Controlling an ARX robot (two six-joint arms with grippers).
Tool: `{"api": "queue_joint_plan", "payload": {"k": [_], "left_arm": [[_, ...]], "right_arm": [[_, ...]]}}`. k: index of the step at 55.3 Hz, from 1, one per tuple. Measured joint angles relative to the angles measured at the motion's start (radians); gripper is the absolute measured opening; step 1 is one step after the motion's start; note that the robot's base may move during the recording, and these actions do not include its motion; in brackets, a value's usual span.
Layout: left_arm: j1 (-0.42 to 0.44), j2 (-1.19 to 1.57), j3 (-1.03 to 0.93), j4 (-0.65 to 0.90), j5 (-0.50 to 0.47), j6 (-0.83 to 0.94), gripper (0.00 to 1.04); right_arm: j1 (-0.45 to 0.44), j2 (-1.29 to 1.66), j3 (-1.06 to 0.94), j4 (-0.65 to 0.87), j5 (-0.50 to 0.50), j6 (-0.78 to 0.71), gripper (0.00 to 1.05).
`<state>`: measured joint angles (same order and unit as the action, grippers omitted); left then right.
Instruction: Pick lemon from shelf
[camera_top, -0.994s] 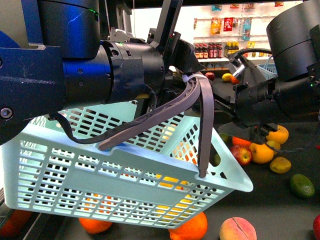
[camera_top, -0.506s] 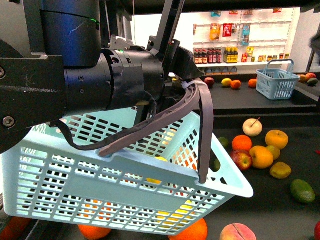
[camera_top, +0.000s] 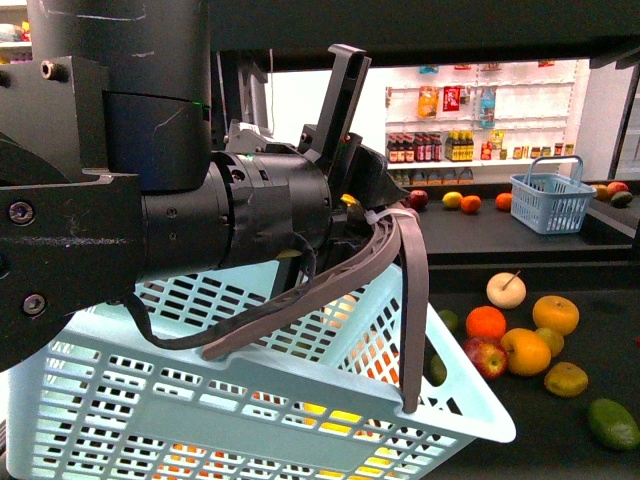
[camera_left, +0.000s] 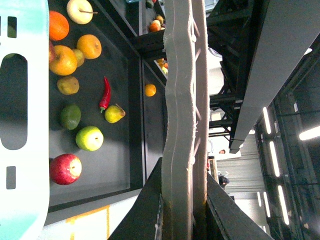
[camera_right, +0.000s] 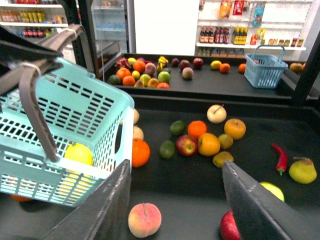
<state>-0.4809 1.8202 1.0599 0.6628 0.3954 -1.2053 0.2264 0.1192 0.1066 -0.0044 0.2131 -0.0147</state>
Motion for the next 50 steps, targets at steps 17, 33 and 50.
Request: {"api": "queue_joint_plan", "payload": {"k": [17, 33, 50], "left_arm": [[0.0, 0.0, 0.0, 0.0, 0.0, -0.001, 0.11], [0.0, 0.0, 0.0, 0.0, 0.0, 0.0, 0.11], [0.0, 0.0, 0.0, 0.0, 0.0, 0.0, 0.11]], "right_arm": [[-0.219, -0.063, -0.044, -0.002, -0.209, 0.006, 0.03], [-0.224, -0.111, -0.091, 0.003, -0.212, 0.007, 0.03], [-0.224, -0.113, -0.091, 0.003, -0.212, 0.007, 0.19]]}}
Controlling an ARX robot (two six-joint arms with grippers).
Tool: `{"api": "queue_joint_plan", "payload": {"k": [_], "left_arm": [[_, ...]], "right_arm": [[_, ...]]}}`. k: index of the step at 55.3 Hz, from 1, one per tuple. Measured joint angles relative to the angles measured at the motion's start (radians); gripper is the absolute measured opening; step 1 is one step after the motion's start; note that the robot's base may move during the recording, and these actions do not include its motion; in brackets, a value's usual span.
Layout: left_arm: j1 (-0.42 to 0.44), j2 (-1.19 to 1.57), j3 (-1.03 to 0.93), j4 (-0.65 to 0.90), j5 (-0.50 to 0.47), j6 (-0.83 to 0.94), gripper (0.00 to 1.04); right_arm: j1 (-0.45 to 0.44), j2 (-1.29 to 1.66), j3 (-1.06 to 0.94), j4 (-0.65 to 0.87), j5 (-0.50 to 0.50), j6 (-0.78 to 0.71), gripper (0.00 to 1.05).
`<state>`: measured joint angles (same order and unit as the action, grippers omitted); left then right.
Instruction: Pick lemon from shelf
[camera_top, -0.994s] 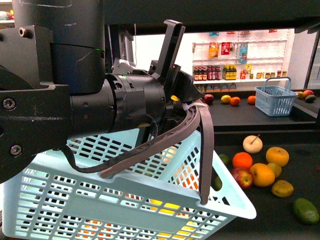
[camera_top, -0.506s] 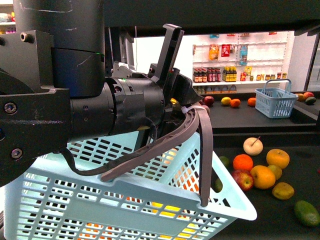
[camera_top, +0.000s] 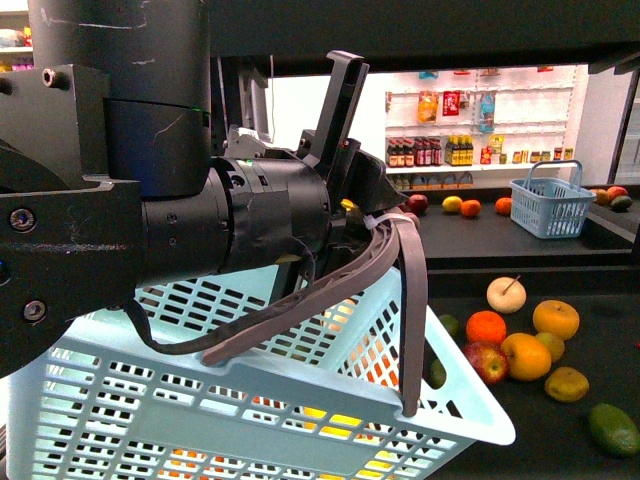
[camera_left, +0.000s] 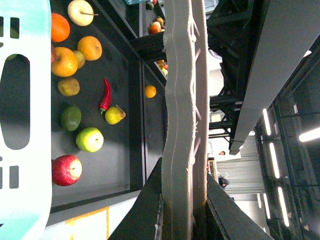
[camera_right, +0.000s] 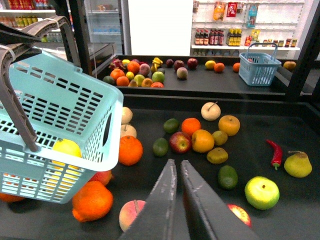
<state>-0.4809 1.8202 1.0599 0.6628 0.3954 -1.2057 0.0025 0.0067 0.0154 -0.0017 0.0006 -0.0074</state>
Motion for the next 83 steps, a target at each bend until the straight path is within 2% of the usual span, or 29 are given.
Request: {"api": "queue_joint_plan", "payload": {"k": [11, 25, 27, 29, 38, 46, 53, 57, 61, 76, 83], "left_arm": [[0.0, 0.0, 0.0, 0.0, 0.0, 0.0, 0.11], [0.0, 0.0, 0.0, 0.0, 0.0, 0.0, 0.11], [0.0, 0.0, 0.0, 0.0, 0.0, 0.0, 0.11], [0.0, 0.0, 0.0, 0.0, 0.0, 0.001, 0.11], [-0.003, 0.001, 0.0, 0.04, -0.117, 0.097, 0.11], [0.029, 0.001, 0.002, 0.091, -0.203, 0.119, 0.11], [0.102, 0.001, 0.003, 0.161, -0.333, 0.042, 0.11], [0.19, 0.001, 0.008, 0.217, -0.466, -0.061, 0.11], [0.247, 0.002, 0.008, 0.256, -0.544, -0.122, 0.11], [0.406, 0.068, 0.026, 0.399, -0.66, -0.226, 0.11], [0.439, 0.105, 0.026, 0.465, -0.705, -0.299, 0.11]], "right_arm": [[0.0, 0.0, 0.0, 0.0, 0.0, 0.0, 0.5], [0.0, 0.0, 0.0, 0.0, 0.0, 0.0, 0.96], [0.0, 0.0, 0.0, 0.0, 0.0, 0.002, 0.99], [0.0, 0.0, 0.0, 0.0, 0.0, 0.002, 0.97], [0.0, 0.0, 0.0, 0.0, 0.0, 0.003, 0.97], [0.0, 0.0, 0.0, 0.0, 0.0, 0.003, 0.97], [0.0, 0.0, 0.0, 0.0, 0.0, 0.003, 0.97], [0.0, 0.0, 0.0, 0.0, 0.0, 0.003, 0.97], [0.0, 0.0, 0.0, 0.0, 0.0, 0.003, 0.97], [0.0, -0.001, 0.0, 0.0, 0.0, 0.003, 0.97], [0.0, -0.001, 0.0, 0.0, 0.0, 0.003, 0.97]]}}
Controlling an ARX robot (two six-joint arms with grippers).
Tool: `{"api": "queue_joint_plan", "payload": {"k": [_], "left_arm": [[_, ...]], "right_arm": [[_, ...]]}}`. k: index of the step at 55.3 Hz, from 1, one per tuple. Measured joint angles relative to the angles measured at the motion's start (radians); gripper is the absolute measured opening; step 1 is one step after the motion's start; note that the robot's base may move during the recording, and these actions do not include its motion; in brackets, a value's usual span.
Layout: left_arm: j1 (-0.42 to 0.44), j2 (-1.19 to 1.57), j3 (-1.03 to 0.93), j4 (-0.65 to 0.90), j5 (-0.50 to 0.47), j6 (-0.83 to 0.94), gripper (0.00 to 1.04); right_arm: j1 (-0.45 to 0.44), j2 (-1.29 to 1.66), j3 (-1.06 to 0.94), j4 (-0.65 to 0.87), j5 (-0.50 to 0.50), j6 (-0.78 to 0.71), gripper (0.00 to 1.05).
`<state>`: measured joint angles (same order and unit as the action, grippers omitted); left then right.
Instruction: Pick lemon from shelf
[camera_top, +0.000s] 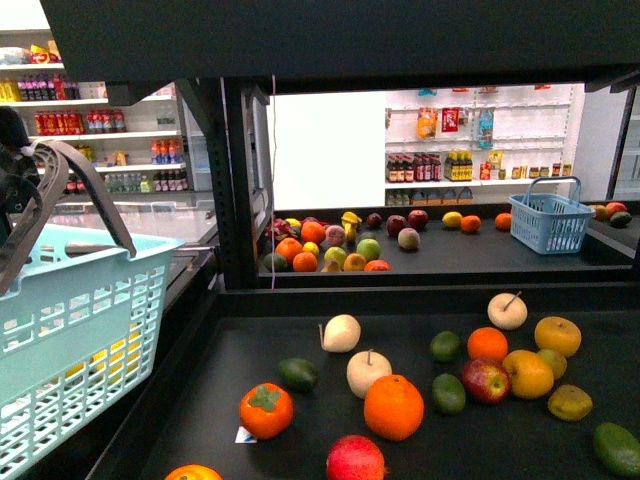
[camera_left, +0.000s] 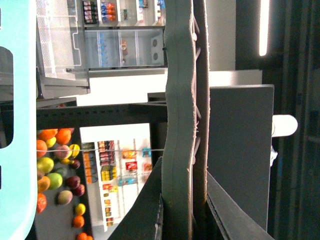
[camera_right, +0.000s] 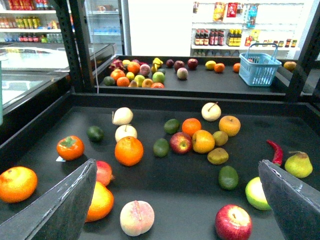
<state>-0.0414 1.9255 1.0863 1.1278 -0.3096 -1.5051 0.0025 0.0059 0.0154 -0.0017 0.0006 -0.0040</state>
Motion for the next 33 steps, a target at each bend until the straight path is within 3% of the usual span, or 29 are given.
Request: {"api": "queue_joint_plan", "payload": {"k": [19, 33], "left_arm": [[0.053, 0.093, -0.022, 0.243, -0.002, -0.059, 0.11], [0.064, 0.117, -0.046, 0.261, -0.031, -0.088, 0.11]], "right_arm": [[0.0, 0.0, 0.0, 0.0, 0.0, 0.0, 0.97], [0.0, 0.0, 0.0, 0.0, 0.0, 0.0, 0.97]]}}
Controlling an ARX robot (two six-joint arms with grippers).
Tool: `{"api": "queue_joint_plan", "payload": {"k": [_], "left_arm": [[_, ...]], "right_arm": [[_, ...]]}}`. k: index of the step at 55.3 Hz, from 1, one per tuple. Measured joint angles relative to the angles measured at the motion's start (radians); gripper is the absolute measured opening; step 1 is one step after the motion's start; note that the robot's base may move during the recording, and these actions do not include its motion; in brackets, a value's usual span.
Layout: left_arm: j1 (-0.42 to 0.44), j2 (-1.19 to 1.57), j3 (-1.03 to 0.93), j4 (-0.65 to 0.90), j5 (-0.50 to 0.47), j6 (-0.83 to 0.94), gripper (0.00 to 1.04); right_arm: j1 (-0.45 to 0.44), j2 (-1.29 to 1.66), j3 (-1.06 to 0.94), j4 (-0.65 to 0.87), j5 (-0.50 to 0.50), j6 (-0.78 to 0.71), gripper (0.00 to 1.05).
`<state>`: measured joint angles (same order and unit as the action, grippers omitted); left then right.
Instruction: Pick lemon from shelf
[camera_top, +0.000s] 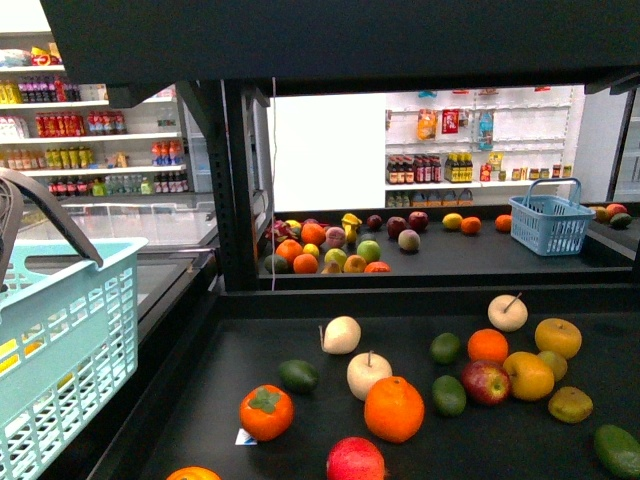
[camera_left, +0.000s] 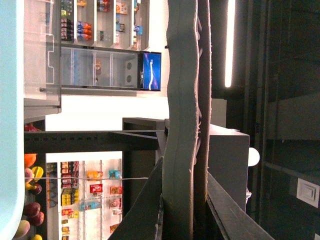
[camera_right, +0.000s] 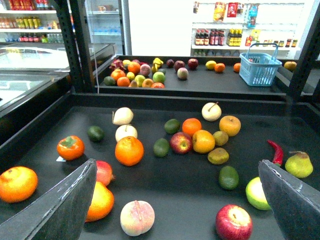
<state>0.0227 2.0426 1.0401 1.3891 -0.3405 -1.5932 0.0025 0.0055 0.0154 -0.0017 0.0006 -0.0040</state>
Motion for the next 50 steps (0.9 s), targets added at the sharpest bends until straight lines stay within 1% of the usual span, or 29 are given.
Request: {"api": "queue_joint_plan", "payload": {"k": [8, 9, 12, 15, 16, 18, 21, 23, 24, 30, 35, 39, 44, 50], "left_arm": [[0.0, 0.0, -0.003, 0.0, -0.012, -0.011, 0.11], [0.0, 0.0, -0.003, 0.0, -0.012, -0.013, 0.13], [0.0, 0.0, -0.003, 0.001, -0.011, -0.013, 0.21], [0.0, 0.0, -0.003, 0.002, -0.001, -0.013, 0.33], [0.0, 0.0, -0.004, 0.003, 0.0, -0.013, 0.34], [0.0, 0.0, -0.004, 0.003, 0.003, -0.012, 0.42], [0.0, 0.0, -0.004, 0.003, 0.006, -0.013, 0.49], [0.0, 0.0, -0.003, 0.003, 0.008, -0.013, 0.57], [0.0, 0.0, -0.004, 0.003, 0.008, -0.013, 0.59], [0.0, 0.0, -0.004, 0.004, 0.016, -0.013, 0.85], [0.0, 0.0, -0.004, 0.004, 0.024, -0.012, 1.0], [0.0, 0.0, -0.004, 0.004, 0.03, -0.012, 0.95], [0.0, 0.0, -0.007, 0.004, 0.037, -0.012, 0.97], [0.002, 0.0, -0.021, 0.004, 0.053, -0.009, 0.97]], "right_arm": [[0.0, 0.0, 0.0, 0.0, 0.0, 0.0, 0.97], [0.0, 0.0, 0.0, 0.0, 0.0, 0.0, 0.97], [0.0, 0.0, 0.0, 0.0, 0.0, 0.0, 0.97], [0.0, 0.0, 0.0, 0.0, 0.0, 0.0, 0.97], [0.0, 0.0, 0.0, 0.0, 0.0, 0.0, 0.97], [0.0, 0.0, 0.0, 0.0, 0.0, 0.0, 0.97], [0.0, 0.0, 0.0, 0.0, 0.0, 0.0, 0.97], [0.0, 0.0, 0.0, 0.0, 0.0, 0.0, 0.97], [0.0, 0.0, 0.0, 0.0, 0.0, 0.0, 0.97], [0.0, 0.0, 0.0, 0.0, 0.0, 0.0, 0.97], [0.0, 0.0, 0.0, 0.0, 0.0, 0.0, 0.97], [0.0, 0.0, 0.0, 0.0, 0.0, 0.0, 0.97], [0.0, 0.0, 0.0, 0.0, 0.0, 0.0, 0.97], [0.0, 0.0, 0.0, 0.0, 0.0, 0.0, 0.97]]}}
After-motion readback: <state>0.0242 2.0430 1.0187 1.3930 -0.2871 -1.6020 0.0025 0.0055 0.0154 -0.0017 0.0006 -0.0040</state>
